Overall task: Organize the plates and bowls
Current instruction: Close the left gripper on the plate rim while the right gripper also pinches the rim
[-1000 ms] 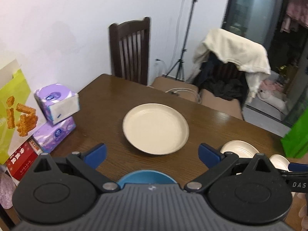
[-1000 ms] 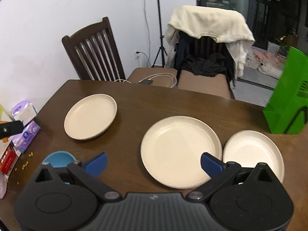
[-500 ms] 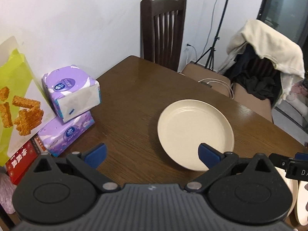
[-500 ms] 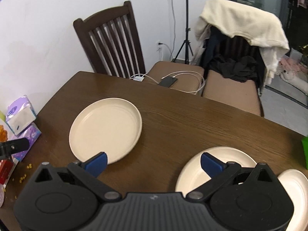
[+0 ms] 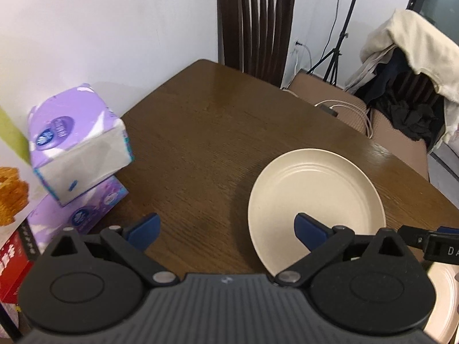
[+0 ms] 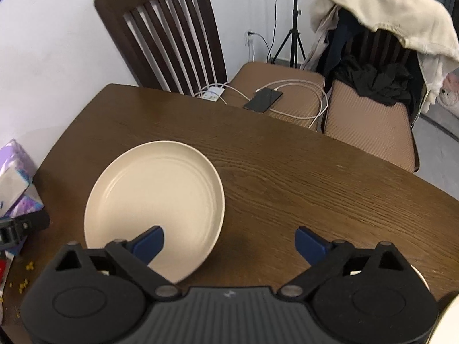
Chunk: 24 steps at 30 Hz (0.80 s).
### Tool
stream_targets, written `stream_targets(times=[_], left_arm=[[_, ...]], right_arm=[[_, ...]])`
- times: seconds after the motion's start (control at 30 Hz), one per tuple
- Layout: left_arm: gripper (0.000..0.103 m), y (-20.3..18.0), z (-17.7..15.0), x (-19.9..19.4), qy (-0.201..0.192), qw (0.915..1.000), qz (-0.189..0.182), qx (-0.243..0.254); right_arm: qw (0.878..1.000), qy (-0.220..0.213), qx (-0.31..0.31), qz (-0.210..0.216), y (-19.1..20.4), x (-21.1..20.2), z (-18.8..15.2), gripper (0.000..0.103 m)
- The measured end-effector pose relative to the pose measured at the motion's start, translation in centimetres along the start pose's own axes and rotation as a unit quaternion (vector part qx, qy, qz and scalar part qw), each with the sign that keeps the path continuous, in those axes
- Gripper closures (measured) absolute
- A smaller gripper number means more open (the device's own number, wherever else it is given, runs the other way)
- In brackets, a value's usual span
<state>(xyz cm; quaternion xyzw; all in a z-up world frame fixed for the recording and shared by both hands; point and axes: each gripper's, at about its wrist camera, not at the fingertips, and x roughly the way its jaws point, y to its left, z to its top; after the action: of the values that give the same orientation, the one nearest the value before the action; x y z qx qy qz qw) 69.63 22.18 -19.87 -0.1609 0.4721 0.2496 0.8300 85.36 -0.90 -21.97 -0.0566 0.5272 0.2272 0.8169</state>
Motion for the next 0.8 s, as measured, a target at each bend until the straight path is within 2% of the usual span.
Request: stream_targets(times=[0.07,0.17,0.37,0.5,0.57,0.67,0.8], left_arm=[[0.002,-0.1,0.6,1.3,0.012,0.9999,0.001,-0.006],[0.003,-0.3,1.4,3.3,0.031,0.9994,0.005,-0.012],[0.013,0.2,2.0,7.2,0.075,0.9964,0.003,-0.038],[0.027,0.5,2.0,8.9,0.089,0.9946,0.001,-0.052],[0.030,0.5,2.1,9.5,0.093,0.9943,-0.002,-0.051],[0.034,0.5,2.0,10.1,0.098,0.9936,-0.010,-0.055],[0.048,0.6,1.9,10.8,0.108,0.9924,-0.022,-0.055]], right_arm=[[1.000,0.009,0.007,0.004,-0.2,1.0,0.6,0.007],[0.999,0.025,0.020,0.013,-0.3,2.4,1.3,0.015],[0.999,0.044,0.027,0.018,-0.4,4.8,1.4,0.029],[0.998,0.048,0.030,0.029,-0.2,6.1,1.5,0.043],[0.998,0.047,0.030,0.031,-0.1,6.4,1.5,0.046],[0.998,0.048,0.029,0.037,-0.1,6.9,1.5,0.056],[0.997,0.050,0.036,0.040,-0.4,7.5,1.5,0.070]])
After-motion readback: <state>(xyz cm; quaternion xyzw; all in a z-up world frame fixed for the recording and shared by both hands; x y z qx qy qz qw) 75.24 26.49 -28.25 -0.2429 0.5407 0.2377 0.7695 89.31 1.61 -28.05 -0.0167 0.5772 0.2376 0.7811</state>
